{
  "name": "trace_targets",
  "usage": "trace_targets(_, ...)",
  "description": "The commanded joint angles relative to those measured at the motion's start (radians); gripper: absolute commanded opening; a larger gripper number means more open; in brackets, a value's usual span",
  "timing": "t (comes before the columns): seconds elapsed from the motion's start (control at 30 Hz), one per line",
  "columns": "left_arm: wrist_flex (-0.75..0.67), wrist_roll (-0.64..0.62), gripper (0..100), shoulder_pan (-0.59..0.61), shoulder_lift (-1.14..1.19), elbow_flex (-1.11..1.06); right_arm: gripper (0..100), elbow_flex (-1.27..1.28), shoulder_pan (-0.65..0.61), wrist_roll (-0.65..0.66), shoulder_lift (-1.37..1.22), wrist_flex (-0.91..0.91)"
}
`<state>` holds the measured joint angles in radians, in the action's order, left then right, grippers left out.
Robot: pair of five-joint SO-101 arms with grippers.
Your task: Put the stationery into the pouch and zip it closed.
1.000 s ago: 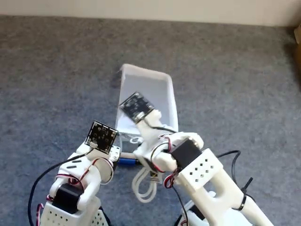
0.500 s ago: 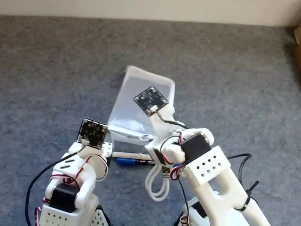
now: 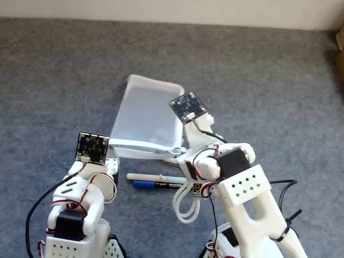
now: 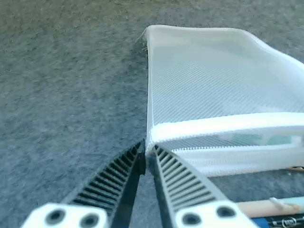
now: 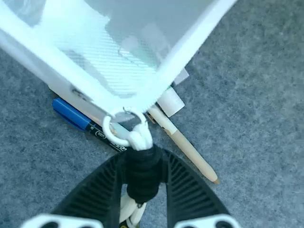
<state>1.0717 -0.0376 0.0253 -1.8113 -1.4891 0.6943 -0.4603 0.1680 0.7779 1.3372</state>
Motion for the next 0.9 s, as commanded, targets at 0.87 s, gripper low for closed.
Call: trace_targets(0.87, -0.104, -0.009, 20, 0.027, -0.007, -0.053, 0.5, -0.200, -0.120, -0.040, 0.039, 0.171)
